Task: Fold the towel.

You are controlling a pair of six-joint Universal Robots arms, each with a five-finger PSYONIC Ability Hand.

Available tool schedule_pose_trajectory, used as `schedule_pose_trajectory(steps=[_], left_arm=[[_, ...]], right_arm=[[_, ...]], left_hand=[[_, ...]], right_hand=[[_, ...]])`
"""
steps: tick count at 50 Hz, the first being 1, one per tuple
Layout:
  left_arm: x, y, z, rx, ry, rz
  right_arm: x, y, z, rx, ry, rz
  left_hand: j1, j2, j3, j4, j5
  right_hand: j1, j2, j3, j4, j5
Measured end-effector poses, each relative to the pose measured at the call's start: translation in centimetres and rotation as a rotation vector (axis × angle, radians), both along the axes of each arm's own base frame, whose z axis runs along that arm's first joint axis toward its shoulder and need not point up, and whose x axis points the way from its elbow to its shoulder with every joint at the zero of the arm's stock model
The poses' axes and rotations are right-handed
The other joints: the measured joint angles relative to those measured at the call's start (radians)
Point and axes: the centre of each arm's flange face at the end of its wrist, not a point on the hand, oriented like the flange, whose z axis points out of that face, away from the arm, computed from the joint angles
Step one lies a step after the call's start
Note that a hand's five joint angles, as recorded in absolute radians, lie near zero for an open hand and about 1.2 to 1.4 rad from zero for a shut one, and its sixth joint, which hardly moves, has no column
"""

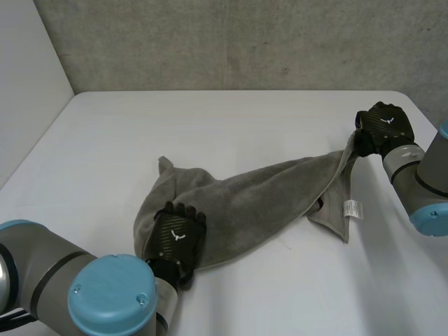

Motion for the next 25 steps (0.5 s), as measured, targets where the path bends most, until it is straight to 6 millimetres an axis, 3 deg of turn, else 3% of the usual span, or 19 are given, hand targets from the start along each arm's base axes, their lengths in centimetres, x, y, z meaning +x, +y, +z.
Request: schedule_pose_trajectory(steps=[9,14,19,25], left_arm=[[0.3,-1.3,0.6,-0.028,0.016,0.038],[0.7,-2.5,0.7,-0.048,0.013,0.067],[1.4,-4.1,0.9,-0.072,0.011,0.107],[2.2,-5.7,1.2,-0.082,0.021,0.137]], right_arm=[[0.0,0.1,0.0,0.005,0.001,0.002],[0.0,0.1,0.0,0.008,0.002,0.003],[0.0,0.2,0.0,0.014,0.003,0.003],[0.0,0.4,0.0,0.030,0.006,0.005]], left_hand=[[0.000,0.008,0.000,0.000,0.012],[0.126,0.188,0.000,0.000,0.187],[0.565,0.622,0.000,0.000,0.614],[0.915,0.990,0.000,0.000,0.986]], right_hand=[[0.000,0.000,0.000,0.000,0.000],[0.001,0.000,0.000,0.000,0.000],[0.002,0.001,0.000,0.000,0.000],[0.002,0.001,0.000,0.000,0.000]])
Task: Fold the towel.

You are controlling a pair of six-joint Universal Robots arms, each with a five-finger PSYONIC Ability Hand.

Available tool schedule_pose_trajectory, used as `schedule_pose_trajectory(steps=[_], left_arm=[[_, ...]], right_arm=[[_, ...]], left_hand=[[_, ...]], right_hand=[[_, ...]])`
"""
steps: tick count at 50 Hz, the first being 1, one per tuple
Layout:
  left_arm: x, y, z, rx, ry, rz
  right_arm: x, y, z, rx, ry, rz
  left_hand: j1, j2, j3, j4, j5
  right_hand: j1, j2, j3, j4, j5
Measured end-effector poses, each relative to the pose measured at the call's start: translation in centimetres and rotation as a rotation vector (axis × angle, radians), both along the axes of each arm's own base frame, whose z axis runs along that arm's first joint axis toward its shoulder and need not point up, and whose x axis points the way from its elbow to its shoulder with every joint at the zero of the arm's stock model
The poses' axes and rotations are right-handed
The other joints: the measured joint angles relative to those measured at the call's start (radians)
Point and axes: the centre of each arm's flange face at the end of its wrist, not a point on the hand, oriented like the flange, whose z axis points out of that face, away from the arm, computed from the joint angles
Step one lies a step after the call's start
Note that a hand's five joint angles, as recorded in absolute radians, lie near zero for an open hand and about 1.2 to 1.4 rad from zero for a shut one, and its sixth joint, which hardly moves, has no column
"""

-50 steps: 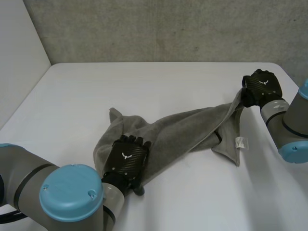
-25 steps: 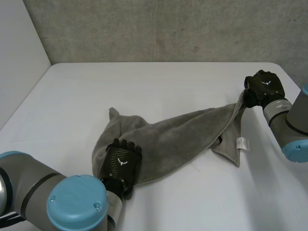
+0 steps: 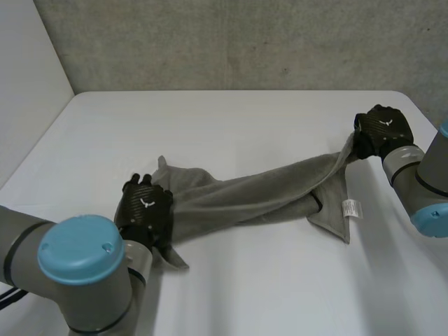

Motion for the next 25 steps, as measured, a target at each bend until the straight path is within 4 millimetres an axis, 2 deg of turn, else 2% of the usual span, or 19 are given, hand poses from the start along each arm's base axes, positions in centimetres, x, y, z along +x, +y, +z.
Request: schedule_pose_trajectory(steps=[2,11,20,25], left_arm=[[0.1,-0.3,0.2,0.001,0.010,-0.016],[0.3,-1.1,1.6,0.020,0.049,-0.116],[1.9,-3.0,5.1,0.017,0.080,-0.127],[2.6,-3.9,7.0,0.009,0.100,-0.149]], right_arm=[[0.0,0.3,-0.2,0.021,0.005,0.005],[0.4,3.4,-0.6,0.155,0.011,0.116],[0.5,7.0,1.2,0.215,0.059,0.258],[-0.1,8.1,2.1,0.235,0.120,0.293]], left_hand=[[0.098,0.109,0.000,0.000,0.111],[0.138,0.126,0.000,0.000,0.137],[0.138,0.128,0.000,0.000,0.137],[0.138,0.128,0.000,0.000,0.137]], right_hand=[[0.000,0.000,0.000,0.000,0.000],[0.000,0.009,0.000,0.000,0.005],[0.000,0.009,0.000,0.000,0.005],[0.000,0.009,0.000,0.000,0.005]])
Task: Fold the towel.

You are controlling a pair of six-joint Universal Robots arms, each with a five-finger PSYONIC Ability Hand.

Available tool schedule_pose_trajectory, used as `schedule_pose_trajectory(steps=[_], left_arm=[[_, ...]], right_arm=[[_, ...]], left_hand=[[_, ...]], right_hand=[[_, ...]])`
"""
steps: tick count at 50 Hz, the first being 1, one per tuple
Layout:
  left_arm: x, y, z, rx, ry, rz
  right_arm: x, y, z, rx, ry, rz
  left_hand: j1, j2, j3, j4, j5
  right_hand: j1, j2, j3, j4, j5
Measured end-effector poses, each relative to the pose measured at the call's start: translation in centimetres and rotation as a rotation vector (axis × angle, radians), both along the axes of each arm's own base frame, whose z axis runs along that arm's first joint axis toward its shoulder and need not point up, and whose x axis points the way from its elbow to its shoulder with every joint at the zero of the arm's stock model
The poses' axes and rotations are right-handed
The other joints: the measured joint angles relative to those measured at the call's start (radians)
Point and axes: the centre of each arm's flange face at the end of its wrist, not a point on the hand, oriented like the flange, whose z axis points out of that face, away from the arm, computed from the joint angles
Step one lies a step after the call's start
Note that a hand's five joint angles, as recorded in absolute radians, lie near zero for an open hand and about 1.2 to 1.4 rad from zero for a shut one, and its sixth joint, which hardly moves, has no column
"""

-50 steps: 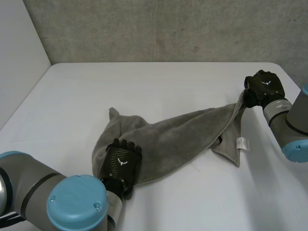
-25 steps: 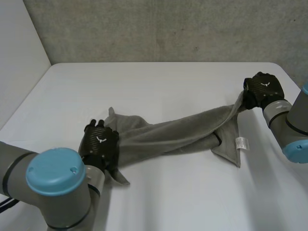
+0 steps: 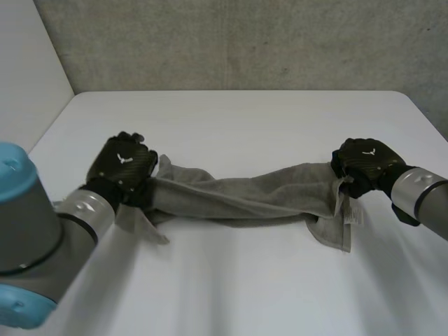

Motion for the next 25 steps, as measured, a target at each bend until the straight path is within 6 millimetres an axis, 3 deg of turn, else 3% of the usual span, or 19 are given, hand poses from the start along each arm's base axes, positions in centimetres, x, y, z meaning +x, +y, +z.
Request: schedule_pose_trajectory(steps=[6,15,20,25], left_arm=[[0.7,-0.4,1.3,0.072,0.005,-0.077],[1.6,-0.4,0.7,0.264,-0.042,-0.186],[2.4,-2.3,-0.2,0.265,-0.123,-0.198],[2.5,-6.2,-0.4,0.162,-0.175,-0.175]], right_arm=[[-0.6,1.3,1.0,0.040,0.053,0.064],[-0.3,2.5,1.4,0.092,0.063,0.140],[0.1,2.3,1.6,0.053,0.096,0.180],[0.9,0.3,1.8,-0.066,0.119,0.218]], left_hand=[[0.000,0.001,0.000,0.000,0.004],[0.000,0.002,0.000,0.000,0.005],[0.000,0.002,0.000,0.000,0.005],[0.000,0.002,0.000,0.000,0.005]], right_hand=[[0.000,0.000,0.000,0.000,0.000],[0.000,0.000,0.000,0.000,0.000],[0.000,0.000,0.000,0.000,0.000],[0.000,0.000,0.000,0.000,0.000]])
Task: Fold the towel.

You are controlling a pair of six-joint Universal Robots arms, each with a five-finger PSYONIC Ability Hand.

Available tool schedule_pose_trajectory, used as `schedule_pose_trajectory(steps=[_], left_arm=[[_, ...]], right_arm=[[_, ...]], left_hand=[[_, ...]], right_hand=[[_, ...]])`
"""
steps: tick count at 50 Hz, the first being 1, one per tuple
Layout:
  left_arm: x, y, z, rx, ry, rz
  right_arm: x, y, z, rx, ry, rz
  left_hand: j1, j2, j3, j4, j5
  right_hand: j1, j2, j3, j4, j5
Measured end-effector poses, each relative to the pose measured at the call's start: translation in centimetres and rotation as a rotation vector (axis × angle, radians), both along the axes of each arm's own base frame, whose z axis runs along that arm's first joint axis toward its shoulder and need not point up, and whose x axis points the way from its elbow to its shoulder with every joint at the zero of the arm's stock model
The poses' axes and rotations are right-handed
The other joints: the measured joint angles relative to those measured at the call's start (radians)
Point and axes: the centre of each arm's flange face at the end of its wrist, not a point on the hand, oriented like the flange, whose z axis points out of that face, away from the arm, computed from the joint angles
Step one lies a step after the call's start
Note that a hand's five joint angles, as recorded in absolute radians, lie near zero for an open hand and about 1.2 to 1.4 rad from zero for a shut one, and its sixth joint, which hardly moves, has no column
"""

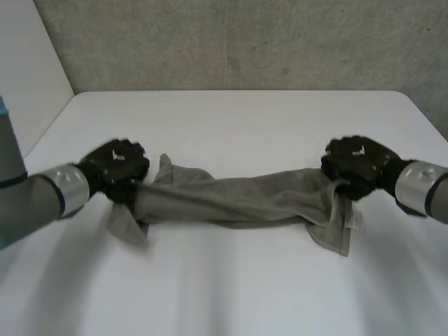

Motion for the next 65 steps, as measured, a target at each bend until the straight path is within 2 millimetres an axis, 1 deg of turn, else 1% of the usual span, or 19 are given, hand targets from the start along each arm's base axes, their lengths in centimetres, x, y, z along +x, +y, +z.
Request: schedule_pose_trajectory(steps=[4,5,7,9,10,13,14,18,20,24,26,28,30,32,34,40,46,53,65], left_arm=[[-0.6,-5.1,2.3,-0.238,0.037,0.074],[-0.7,-5.7,2.8,-0.272,0.049,0.086],[-1.1,-7.9,6.1,-0.449,0.139,0.144],[-1.6,-8.9,10.8,-0.636,0.281,0.180],[-1.7,-8.9,12.1,-0.683,0.323,0.183],[-1.8,-7.4,19.7,-0.905,0.558,0.154],[-1.7,-6.6,21.6,-0.950,0.620,0.132],[-1.4,-4.3,25.4,-1.006,0.753,0.039],[-1.5,-3.8,25.6,-0.985,0.772,-0.001],[-1.7,-3.8,23.7,-0.887,0.750,-0.060],[-1.6,-4.4,21.3,-0.808,0.716,-0.072],[-1.4,-5.0,18.9,-0.736,0.684,-0.071],[-1.1,-5.7,15.7,-0.648,0.647,-0.061],[-0.5,-6.2,11.5,-0.537,0.597,-0.041],[-0.1,-6.3,8.9,-0.474,0.564,-0.027],[1.2,-5.2,1.0,-0.320,0.398,0.010],[1.4,-3.3,-3.5,-0.251,0.235,-0.005],[1.1,-1.7,-5.2,-0.180,0.162,-0.024],[-0.3,0.1,-5.6,-0.118,0.167,-0.050]], right_arm=[[1.8,-3.4,2.3,-0.224,-0.047,0.006],[2.1,-3.9,2.9,-0.263,-0.062,0.000],[3.1,-5.6,6.3,-0.421,-0.147,-0.032],[3.6,-6.5,11.0,-0.584,-0.279,-0.072],[3.7,-6.6,12.3,-0.626,-0.321,-0.081],[3.2,-5.8,20.1,-0.819,-0.581,-0.097],[2.8,-5.4,21.8,-0.850,-0.650,-0.091],[2.0,-4.4,24.6,-0.859,-0.791,-0.052],[1.9,-4.3,24.5,-0.825,-0.804,-0.034],[2.1,-4.5,22.2,-0.708,-0.769,0.002],[2.3,-4.6,20.4,-0.636,-0.736,0.022],[2.6,-4.6,18.7,-0.576,-0.709,0.041],[2.8,-4.5,16.6,-0.506,-0.678,0.063],[2.8,-4.2,13.9,-0.421,-0.639,0.089],[2.8,-4.0,12.0,-0.365,-0.613,0.107],[2.6,-2.7,5.1,-0.193,-0.518,0.164],[2.4,-1.6,0.8,-0.122,-0.424,0.163],[1.7,-1.1,0.0,-0.086,-0.353,0.094],[-0.5,-1.9,4.1,-0.136,-0.403,-0.069]], left_hand=[[0.001,0.000,0.000,0.000,0.000],[0.001,0.000,0.000,0.000,0.000],[0.005,0.000,0.000,0.000,0.000],[0.007,0.001,0.000,0.000,0.000],[0.007,0.001,0.000,0.000,0.000],[0.007,0.001,0.000,0.000,0.000],[0.007,0.001,0.000,0.000,0.000],[0.007,0.001,0.000,0.000,0.004],[0.007,0.001,0.000,0.000,0.005],[0.007,0.002,0.000,0.000,0.005],[0.007,0.002,0.000,0.000,0.005],[0.007,0.003,0.000,0.000,0.005],[0.007,0.003,0.000,0.000,0.005],[0.007,0.003,0.000,0.000,0.005],[0.007,0.003,0.000,0.000,0.005],[0.007,0.003,0.000,0.000,0.005],[0.007,0.003,0.000,0.000,0.005],[0.007,0.003,0.000,0.000,0.005],[0.003,-0.001,0.000,0.000,0.003]], right_hand=[[0.000,0.000,0.000,0.000,0.000],[0.000,0.000,0.000,0.000,0.000],[0.000,0.000,0.000,0.000,0.000],[0.001,0.000,0.000,0.000,0.000],[0.001,0.000,0.000,0.000,0.000],[0.002,0.000,0.000,0.000,0.000],[0.002,0.000,0.000,0.000,0.000],[0.002,0.000,0.000,0.000,0.002],[0.002,0.000,0.000,0.000,0.004],[0.003,0.002,0.000,0.000,0.004],[0.004,0.004,0.000,0.000,0.004],[0.005,0.004,0.000,0.000,0.004],[0.005,0.004,0.000,0.000,0.004],[0.005,0.004,0.000,0.000,0.004],[0.005,0.004,0.000,0.000,0.004],[0.005,0.004,0.000,0.000,0.004],[0.005,0.004,0.000,0.000,0.004],[0.005,0.004,0.000,0.000,0.004],[0.005,0.004,0.000,0.000,0.004]])
